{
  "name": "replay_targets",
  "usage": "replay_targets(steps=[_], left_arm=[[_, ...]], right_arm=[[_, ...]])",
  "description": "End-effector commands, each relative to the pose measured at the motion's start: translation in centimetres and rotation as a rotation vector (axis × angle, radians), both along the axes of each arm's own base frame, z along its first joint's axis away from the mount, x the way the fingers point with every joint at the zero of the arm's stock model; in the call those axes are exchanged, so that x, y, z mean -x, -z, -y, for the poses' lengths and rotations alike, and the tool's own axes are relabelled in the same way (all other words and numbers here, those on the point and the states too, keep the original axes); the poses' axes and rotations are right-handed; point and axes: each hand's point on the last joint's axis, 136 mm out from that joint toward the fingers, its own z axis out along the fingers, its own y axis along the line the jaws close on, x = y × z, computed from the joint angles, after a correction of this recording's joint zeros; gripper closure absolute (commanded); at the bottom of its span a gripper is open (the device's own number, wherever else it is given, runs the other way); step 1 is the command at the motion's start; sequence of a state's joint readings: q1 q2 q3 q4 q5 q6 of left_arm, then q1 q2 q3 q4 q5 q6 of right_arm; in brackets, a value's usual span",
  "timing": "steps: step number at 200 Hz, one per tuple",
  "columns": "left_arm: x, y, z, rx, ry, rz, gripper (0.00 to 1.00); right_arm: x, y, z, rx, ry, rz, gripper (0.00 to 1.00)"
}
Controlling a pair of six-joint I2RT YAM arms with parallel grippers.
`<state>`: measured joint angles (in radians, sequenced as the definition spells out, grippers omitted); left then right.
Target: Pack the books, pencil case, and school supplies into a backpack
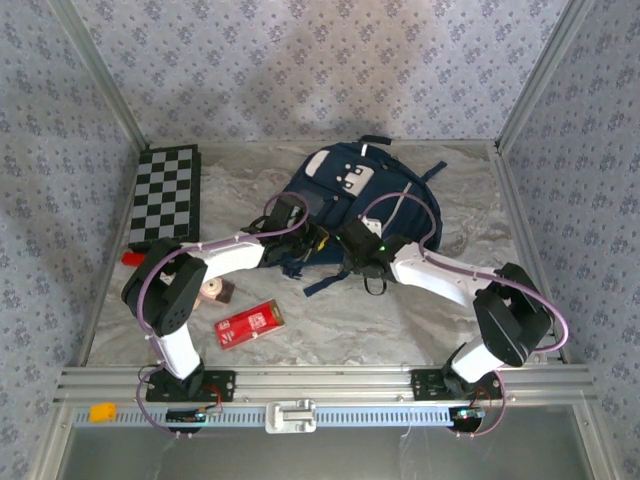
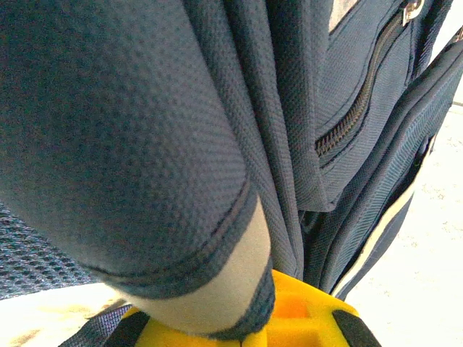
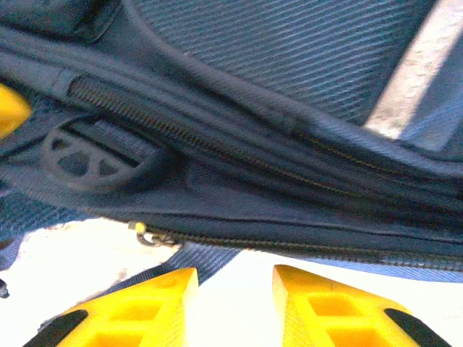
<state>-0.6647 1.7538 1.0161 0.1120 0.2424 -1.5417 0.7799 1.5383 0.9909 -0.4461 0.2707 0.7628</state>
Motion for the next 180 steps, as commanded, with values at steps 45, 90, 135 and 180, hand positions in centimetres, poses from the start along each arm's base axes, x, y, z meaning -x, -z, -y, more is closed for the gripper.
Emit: replay_targets(steps=[45,90,135,180], left_arm=[[-0.8,-5.8,0.9,0.085,0.03,0.12,1.0],[-0.8,-6.3,1.0,0.096,0.036,0.127,1.0],[-0.7,-6.4,1.2,0.101,0.04,0.128,1.0],[-0.6,-6.6,1.3,0.1,0.047,0.134,1.0]], right_arm=[[-1.4,-0.2,-2.8,0.075,-0.177,0.031,0.63],[-2.0,0.6,-1.0,0.149,-0.063,0.029,0.59],[-3.6,-0.5,-2.1,0.146,-0.067,0.118,0.67],[-4.0,-0.9,-3.0,0.138,-0.133,0.152,0.82]])
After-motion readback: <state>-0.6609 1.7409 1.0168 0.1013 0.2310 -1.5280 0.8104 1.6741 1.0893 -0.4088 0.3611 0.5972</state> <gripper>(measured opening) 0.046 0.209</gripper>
